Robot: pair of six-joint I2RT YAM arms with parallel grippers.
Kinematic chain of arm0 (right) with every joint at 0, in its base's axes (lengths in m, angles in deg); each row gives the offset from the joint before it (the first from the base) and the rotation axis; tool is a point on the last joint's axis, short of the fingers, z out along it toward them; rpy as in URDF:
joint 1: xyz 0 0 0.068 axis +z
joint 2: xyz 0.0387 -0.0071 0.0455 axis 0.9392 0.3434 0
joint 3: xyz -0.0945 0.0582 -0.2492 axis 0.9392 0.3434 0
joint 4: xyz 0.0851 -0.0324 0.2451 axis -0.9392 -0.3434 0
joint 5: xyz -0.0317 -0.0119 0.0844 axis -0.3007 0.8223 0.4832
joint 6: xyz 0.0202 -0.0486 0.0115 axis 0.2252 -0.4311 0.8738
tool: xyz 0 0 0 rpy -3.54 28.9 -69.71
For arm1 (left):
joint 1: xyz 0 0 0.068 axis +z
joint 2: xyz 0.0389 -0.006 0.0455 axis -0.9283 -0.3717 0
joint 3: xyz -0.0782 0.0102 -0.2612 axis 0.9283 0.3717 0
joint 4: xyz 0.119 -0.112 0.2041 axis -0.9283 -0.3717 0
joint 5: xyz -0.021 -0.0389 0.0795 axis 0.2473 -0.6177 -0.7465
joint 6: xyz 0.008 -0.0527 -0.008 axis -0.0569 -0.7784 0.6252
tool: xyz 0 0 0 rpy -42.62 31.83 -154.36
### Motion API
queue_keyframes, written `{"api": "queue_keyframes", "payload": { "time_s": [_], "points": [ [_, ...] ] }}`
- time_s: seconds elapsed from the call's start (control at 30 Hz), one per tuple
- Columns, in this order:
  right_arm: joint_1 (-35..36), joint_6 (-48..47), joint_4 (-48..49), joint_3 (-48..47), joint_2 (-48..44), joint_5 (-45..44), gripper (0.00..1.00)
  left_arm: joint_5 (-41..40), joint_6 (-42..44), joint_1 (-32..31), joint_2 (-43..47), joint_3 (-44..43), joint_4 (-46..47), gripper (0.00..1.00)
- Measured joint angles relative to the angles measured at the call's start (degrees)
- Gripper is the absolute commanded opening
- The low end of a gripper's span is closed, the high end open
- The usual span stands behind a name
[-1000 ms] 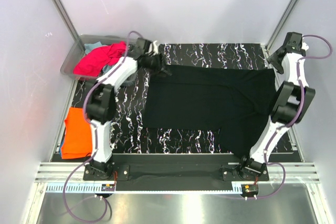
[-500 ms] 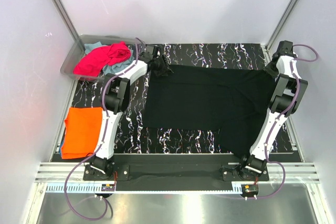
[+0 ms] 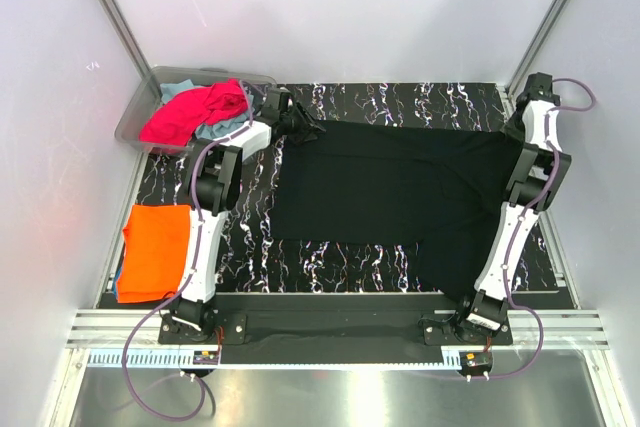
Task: Fold and stack the t-shirts
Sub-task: Fold the tshirt
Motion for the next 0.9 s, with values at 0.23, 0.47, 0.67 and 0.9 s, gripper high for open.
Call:
{"api": "queue_keyframes", "payload": {
  "time_s": [0.23, 0.47, 0.67, 0.9],
  "points": [
    [1.1, -1.9, -5.4, -11.2, 5.7, -0.2, 0.53, 1.6, -0.3, 0.7, -0.1, 0.5, 2.4, 0.46],
    [3.8, -5.4, -6.2, -20.2, 10.7, -1.4, 0.58, 1.9, 0.3, 1.0, -1.9, -1.9, 2.7, 0.46],
    [6.7, -6.9, -4.3, -21.6, 11.5, -0.4, 0.61, 1.8, 2.4, 2.4, -4.8, -7.9, -0.1, 0.49],
    [7.8, -6.9, -4.2, -18.4, 9.3, -0.1, 0.74, 1.4, 6.1, 4.0, -3.7, -9.4, -4.5, 0.59]
  ]
}}
